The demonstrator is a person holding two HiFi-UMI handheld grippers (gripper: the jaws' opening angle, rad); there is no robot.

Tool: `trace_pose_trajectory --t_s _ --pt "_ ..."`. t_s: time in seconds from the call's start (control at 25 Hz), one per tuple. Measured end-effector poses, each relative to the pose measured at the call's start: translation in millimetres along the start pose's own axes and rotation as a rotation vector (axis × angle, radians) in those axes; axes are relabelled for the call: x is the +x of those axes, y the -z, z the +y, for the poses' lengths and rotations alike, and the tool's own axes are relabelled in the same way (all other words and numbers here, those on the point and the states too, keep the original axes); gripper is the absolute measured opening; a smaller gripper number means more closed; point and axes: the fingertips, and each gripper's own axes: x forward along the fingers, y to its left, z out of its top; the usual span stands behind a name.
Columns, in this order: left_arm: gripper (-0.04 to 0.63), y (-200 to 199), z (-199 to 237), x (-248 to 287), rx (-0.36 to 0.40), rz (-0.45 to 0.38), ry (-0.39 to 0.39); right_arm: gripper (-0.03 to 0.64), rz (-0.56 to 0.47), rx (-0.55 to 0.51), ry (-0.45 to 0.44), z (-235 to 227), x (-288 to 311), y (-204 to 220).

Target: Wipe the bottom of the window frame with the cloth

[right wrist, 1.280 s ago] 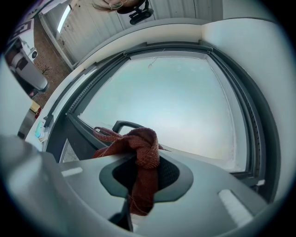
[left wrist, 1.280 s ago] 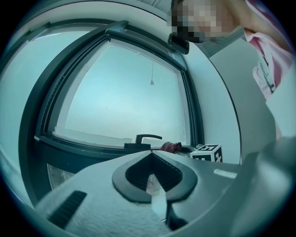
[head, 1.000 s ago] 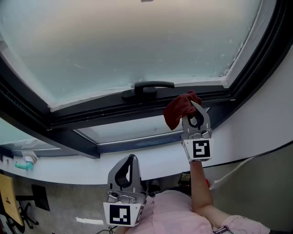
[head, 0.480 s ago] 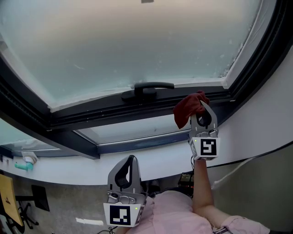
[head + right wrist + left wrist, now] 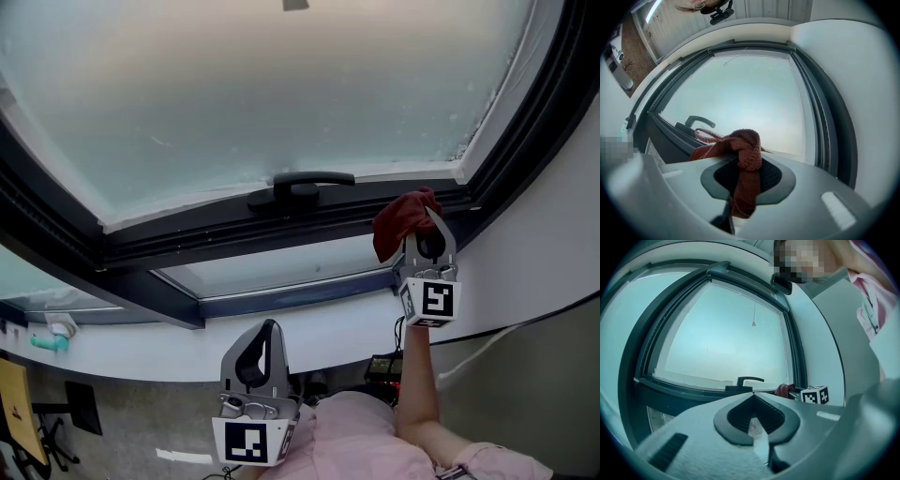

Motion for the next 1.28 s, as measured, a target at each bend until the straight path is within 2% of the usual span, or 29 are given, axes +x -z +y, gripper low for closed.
trace_pose_trajectory --t_s 0.72,1.08,1.28 --pt "-0.003 -2 3 1 0.003 -0.008 0.003 0.069 0.025 0.024 0.139 -56 -5 12" --pt "-0.003 -4 5 3 -0.025 -0.017 -0.011 0.069 0.034 0.04 0.19 -79 -7 17" --pt "-0.003 -5 7 2 0.0 -0.016 -0.007 0.069 0.043 0.052 0.229 -96 -9 21"
